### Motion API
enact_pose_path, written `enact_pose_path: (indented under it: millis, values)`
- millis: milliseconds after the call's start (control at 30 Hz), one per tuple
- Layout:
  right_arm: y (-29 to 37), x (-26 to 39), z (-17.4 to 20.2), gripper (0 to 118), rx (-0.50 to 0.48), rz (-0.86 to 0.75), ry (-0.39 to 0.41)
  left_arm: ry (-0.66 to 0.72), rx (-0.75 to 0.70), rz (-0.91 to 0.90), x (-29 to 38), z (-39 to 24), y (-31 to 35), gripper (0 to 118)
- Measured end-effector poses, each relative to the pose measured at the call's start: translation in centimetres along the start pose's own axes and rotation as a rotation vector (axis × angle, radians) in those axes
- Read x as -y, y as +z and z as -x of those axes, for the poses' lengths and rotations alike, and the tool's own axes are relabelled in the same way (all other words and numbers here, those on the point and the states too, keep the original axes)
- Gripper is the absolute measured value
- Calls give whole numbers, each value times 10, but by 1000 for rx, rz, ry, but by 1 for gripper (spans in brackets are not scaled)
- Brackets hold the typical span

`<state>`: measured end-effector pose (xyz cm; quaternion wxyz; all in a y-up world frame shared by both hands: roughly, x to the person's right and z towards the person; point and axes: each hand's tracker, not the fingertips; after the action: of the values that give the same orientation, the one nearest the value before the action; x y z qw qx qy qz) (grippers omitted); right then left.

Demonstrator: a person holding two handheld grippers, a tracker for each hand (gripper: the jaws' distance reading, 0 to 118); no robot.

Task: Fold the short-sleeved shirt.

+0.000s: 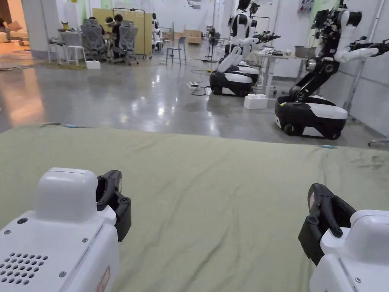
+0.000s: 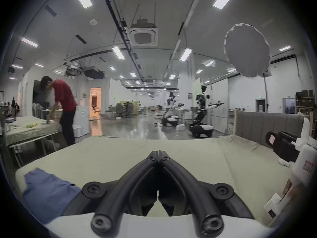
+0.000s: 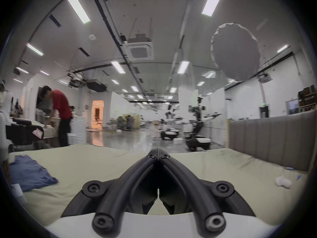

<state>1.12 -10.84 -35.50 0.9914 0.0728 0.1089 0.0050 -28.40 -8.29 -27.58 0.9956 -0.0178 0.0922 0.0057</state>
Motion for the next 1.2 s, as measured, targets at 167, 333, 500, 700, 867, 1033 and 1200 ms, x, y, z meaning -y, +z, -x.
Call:
enact_pose_path:
  millis: [167, 333, 500, 700, 867, 1033, 1200]
  values:
    - [-15, -4, 84, 2, -299, -2, -52, -21, -319, 21, -2, 86, 72, 0]
    - [-12, -7, 201, 2, -670, 30, -152, 3, -628, 85, 4, 169, 155, 0]
    - [2, -4, 284, 2, -895, 84, -211, 18, -734, 173, 20, 214, 193, 0]
    - [5, 2, 316, 2, -923, 125, -183, 39, -580, 307, 45, 259, 159, 0]
    - [-15, 14, 308, 2, -819, 169, -92, -20, -454, 458, 73, 297, 89, 41]
    - [-36, 25, 293, 2, -739, 224, -57, 82, -394, 606, 110, 331, 23, 84]
    - [-50, 34, 286, 2, -694, 264, -55, 175, -318, 760, 138, 354, -29, 84]
